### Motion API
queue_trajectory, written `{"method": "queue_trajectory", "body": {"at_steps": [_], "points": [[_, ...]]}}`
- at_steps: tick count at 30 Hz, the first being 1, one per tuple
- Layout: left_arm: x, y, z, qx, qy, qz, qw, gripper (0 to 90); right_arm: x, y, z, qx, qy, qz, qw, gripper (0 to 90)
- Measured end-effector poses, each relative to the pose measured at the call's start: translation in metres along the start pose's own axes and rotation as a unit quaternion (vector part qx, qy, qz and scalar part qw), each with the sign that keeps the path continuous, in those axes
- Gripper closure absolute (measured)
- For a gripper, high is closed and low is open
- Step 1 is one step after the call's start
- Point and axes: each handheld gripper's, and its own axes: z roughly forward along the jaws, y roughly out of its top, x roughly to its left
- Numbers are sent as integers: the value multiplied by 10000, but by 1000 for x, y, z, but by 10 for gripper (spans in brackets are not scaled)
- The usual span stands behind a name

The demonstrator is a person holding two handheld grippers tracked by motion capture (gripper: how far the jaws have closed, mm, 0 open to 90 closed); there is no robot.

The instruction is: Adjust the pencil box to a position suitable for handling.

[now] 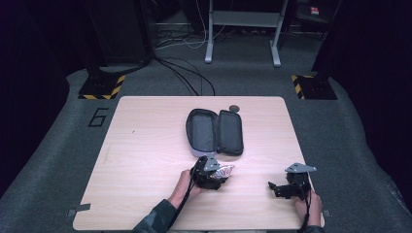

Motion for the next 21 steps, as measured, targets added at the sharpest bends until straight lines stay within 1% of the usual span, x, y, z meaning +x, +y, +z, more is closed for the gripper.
{"method": "queue_trajectory", "body": {"at_steps": [2,4,5,7,8,11,13,16,20,21], "points": [[1,-2,-5,8,33,-3,10000,395,0,0,0,0,-2,2,10000,0],[2,-5,-9,-55,89,-55,9999,395,0,0,0,0,1,2,10000,0],[3,-6,-12,-26,126,-36,9999,395,0,0,0,1,2,2,10000,0],[5,-9,-18,-46,173,-69,9998,395,0,0,0,0,-1,1,10000,0],[6,-10,-20,-39,196,-53,9998,395,0,0,0,1,2,1,10000,0],[8,-15,-27,-87,268,-163,9995,395,0,0,0,1,-1,1,10000,0],[11,-19,-32,-74,339,-176,9992,395,0,0,0,1,-2,0,10000,0],[14,-24,-39,-112,425,-256,9987,395,0,0,0,1,-1,3,10000,0],[17,-31,-48,-118,493,-348,9981,395,0,0,0,2,3,1,10000,0],[18,-32,-50,-134,516,-340,9980,395,0,0,0,1,4,1,10000,0]]}}
